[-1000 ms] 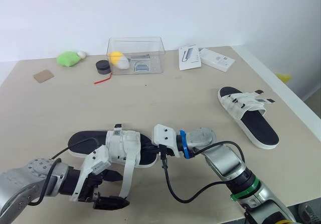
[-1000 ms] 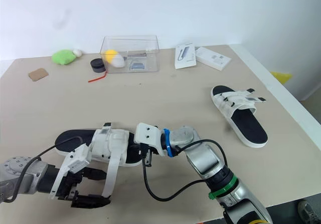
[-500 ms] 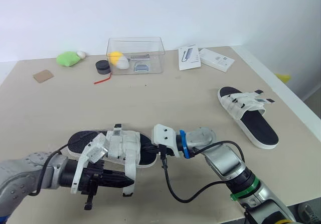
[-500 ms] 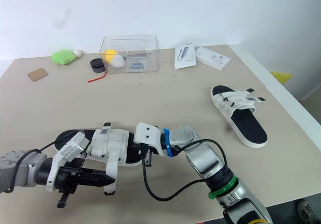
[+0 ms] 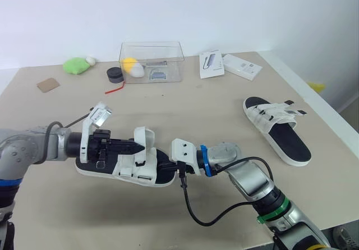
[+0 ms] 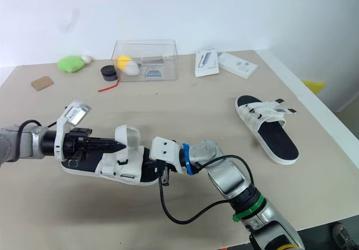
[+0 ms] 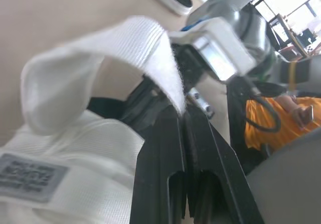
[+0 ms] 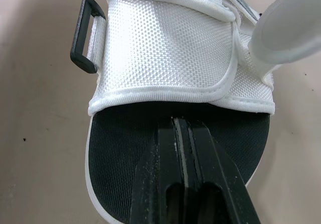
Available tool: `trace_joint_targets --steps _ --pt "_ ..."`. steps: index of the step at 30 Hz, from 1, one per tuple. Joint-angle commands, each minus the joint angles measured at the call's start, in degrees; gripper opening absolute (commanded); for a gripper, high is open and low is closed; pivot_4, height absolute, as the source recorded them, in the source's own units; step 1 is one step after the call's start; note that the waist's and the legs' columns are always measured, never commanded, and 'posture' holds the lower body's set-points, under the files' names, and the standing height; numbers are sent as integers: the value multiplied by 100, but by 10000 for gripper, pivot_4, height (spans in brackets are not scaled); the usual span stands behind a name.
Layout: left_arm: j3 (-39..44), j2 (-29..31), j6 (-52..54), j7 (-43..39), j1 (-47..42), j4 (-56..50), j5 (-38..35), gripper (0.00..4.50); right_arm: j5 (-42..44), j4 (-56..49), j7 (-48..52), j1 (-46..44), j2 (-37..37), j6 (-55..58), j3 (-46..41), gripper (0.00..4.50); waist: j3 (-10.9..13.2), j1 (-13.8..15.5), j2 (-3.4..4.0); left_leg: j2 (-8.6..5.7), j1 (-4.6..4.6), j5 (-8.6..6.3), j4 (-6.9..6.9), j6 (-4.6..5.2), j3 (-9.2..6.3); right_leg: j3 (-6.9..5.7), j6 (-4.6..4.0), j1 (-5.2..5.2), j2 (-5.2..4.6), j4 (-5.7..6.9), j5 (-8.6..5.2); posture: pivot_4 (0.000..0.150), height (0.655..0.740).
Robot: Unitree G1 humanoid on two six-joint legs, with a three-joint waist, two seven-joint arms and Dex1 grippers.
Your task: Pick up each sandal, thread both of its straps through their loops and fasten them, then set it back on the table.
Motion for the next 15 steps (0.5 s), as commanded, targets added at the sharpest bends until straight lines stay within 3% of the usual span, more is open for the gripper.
trace_joint_targets --steps 1,9,15 --pt "-120 -68 226 -253 -88 71 76 644 -197 256 -26 185 -87 182 262 0 0 -1 0 0 0 0 0 0 0 0 0 0 0 1 0 1500 7400" --pt "-94 -375 902 -472 -244 497 -124 644 -213 211 -101 224 -93 196 270 0 -1 6 -1 0 0 0 3 0 -8 -4 -1 1 0 4 2 1500 7400" --pt "-441 -313 907 -835 -296 658 395 644 -212 176 -137 242 -89 210 275 0 -1 -1 -1 -1 -1 1 7 0 -14 -4 -1 2 2 4 5 1500 7400"
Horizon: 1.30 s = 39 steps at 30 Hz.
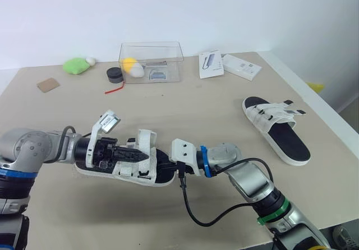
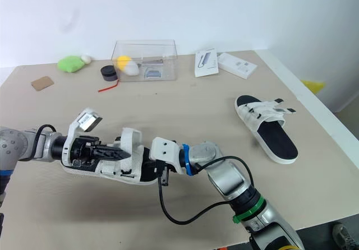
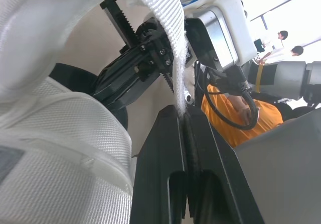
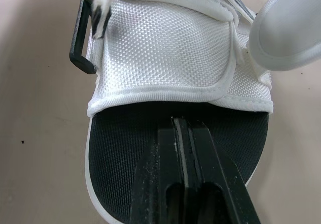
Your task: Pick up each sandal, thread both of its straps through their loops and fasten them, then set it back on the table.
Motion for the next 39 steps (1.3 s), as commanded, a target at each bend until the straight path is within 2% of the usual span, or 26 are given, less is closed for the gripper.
trace_joint_targets --steps 1,6,18,21,27,32,35,39 --pt "-251 79 -69 -316 -20 24 304 644 -205 221 -32 182 -87 222 270 0 0 0 -1 0 0 0 0 0 -1 0 -1 0 0 0 0 1500 7400" --pt "-407 20 -81 -568 -60 94 511 644 -206 213 -52 181 -79 232 277 0 -1 1 0 -1 -1 0 0 0 -28 -3 -2 1 1 0 -1 1500 7400" --pt "-155 -388 387 -419 -448 419 475 644 -185 180 -122 193 -56 269 281 0 0 -4 0 -3 -1 0 3 0 -38 -10 -3 5 3 2 1 1500 7400" --pt "-300 -317 235 -482 -326 400 692 644 -182 191 -126 186 -41 269 283 0 -1 -3 0 -3 -2 0 3 0 -43 -12 -4 6 2 2 0 1500 7400" --pt "-153 -355 430 -484 -260 314 550 644 -179 202 -132 184 -29 270 279 0 -1 -4 0 -3 -1 0 3 0 -47 -12 -3 6 2 2 0 1500 7400" --pt "-217 -129 354 -879 -150 78 524 644 -182 238 -125 161 -14 256 278 0 0 -12 0 -2 -1 0 3 0 -48 -12 -4 5 4 3 0 1500 7400" --pt "-117 -195 317 -1023 -181 243 473 644 -191 250 -120 151 -8 240 284 0 0 -11 0 -2 -1 0 3 0 -49 -13 -5 5 4 3 -1 1500 7400" --pt "-416 -161 35 -1222 -217 540 864 644 -191 243 -122 153 -11 245 282 0 0 -11 0 -3 -1 1 4 0 -48 -15 -7 5 5 4 2 1500 7400"
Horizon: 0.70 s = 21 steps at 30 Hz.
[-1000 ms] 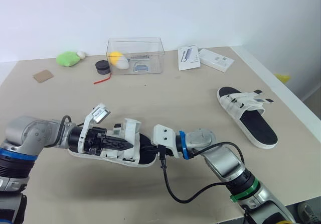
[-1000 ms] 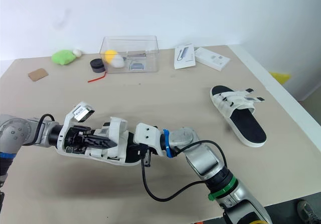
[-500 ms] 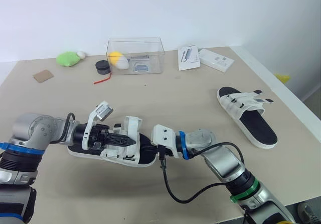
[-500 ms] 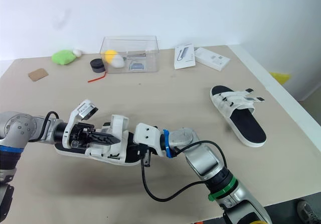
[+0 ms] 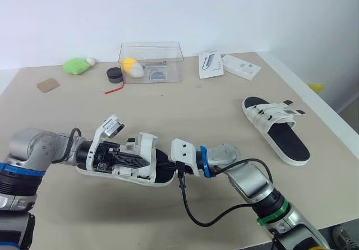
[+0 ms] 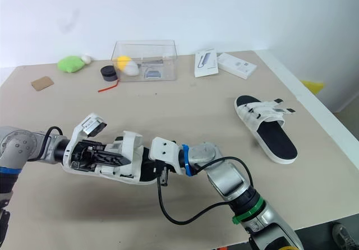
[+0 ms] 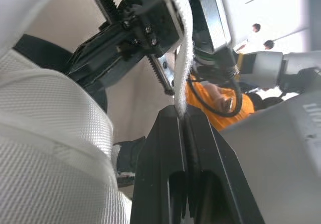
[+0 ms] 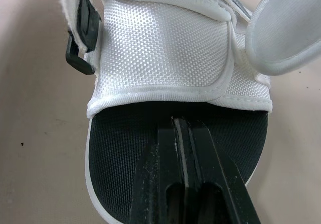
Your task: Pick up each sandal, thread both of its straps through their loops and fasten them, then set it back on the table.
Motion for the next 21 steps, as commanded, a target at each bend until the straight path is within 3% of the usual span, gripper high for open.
trace_joint_targets --steps 1,13,21 --pt "-190 64 -263 -268 -80 204 287 644 -191 257 -9 127 -52 203 271 0 0 0 0 0 0 0 0 0 0 -1 0 1 0 0 0 1500 7400" --pt "-1220 135 -1246 -1039 -110 578 1407 644 -199 237 -39 134 -49 237 262 0 -1 0 2 0 0 0 -1 0 1 -2 -5 1 5 0 -3 1500 7400" --pt "-946 39 -2106 -1263 89 358 1644 644 -200 218 -66 145 -49 255 253 0 -2 -2 3 2 0 -1 -2 2 2 -2 -7 0 6 0 -5 1500 7400"
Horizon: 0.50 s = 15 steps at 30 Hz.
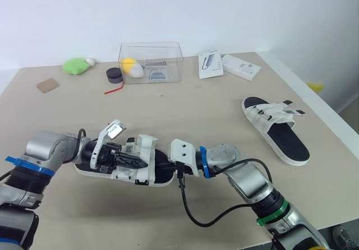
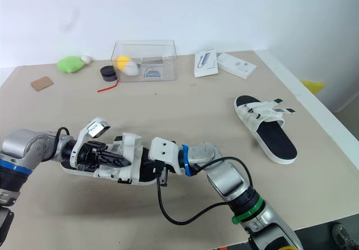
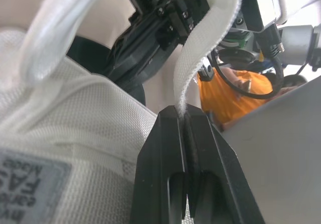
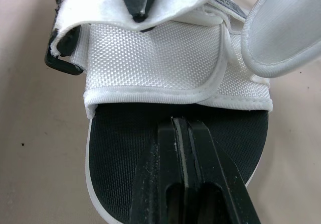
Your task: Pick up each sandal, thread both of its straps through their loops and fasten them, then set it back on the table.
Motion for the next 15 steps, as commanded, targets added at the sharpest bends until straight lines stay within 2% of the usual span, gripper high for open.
trace_joint_targets --steps 1,15 --pt "90 -27 -500 -4 261 -216 247 644 -201 228 -53 142 -61 244 244 0 0 0 0 1 0 0 0 0 -1 0 -1 0 0 0 -1 1500 7400" --pt "383 6 -887 -3 431 -342 354 644 -209 301 -19 87 -49 187 255 0 0 -1 1 3 0 -1 -1 2 0 -1 -1 0 2 0 -1 1500 7400"
